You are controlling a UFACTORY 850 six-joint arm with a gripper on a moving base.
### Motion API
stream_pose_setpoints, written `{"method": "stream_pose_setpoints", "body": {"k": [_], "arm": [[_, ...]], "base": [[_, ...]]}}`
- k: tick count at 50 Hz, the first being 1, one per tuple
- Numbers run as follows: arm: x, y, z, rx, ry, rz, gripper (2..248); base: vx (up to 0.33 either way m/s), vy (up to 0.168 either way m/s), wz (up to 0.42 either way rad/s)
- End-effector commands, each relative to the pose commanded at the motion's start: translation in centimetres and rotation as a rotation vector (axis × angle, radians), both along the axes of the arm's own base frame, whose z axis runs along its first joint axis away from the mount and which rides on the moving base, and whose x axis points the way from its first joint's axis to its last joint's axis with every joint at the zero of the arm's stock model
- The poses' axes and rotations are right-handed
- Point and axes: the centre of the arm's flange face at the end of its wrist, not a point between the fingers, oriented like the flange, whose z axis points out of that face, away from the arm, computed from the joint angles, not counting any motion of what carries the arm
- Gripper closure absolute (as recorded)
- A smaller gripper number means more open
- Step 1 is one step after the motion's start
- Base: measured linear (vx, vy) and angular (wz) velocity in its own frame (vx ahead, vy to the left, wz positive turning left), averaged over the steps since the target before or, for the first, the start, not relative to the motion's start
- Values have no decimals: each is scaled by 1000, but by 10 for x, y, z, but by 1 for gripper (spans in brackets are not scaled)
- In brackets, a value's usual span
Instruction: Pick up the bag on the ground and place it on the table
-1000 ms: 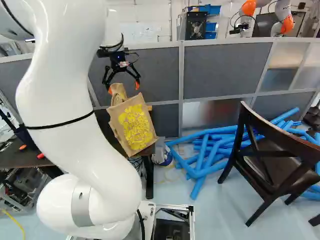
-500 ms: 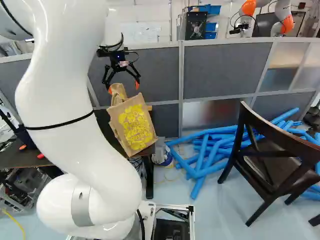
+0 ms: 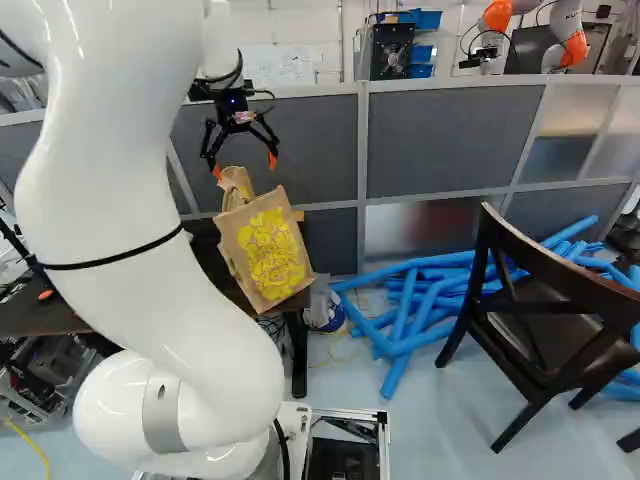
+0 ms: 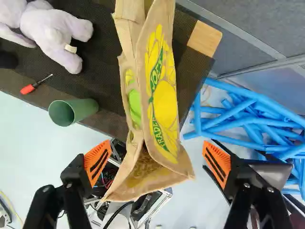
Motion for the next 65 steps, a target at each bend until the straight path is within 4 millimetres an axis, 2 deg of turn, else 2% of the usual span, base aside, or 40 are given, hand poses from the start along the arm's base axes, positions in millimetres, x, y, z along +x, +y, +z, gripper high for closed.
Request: {"method": "stream_pose_setpoints", "body": {"k": [27,65], "arm": [[0,0,0,0,-1,0,3],[0,0,0,0,-1,0,3]], "base": [[2,6,4],[-116,-3,-1]]}}
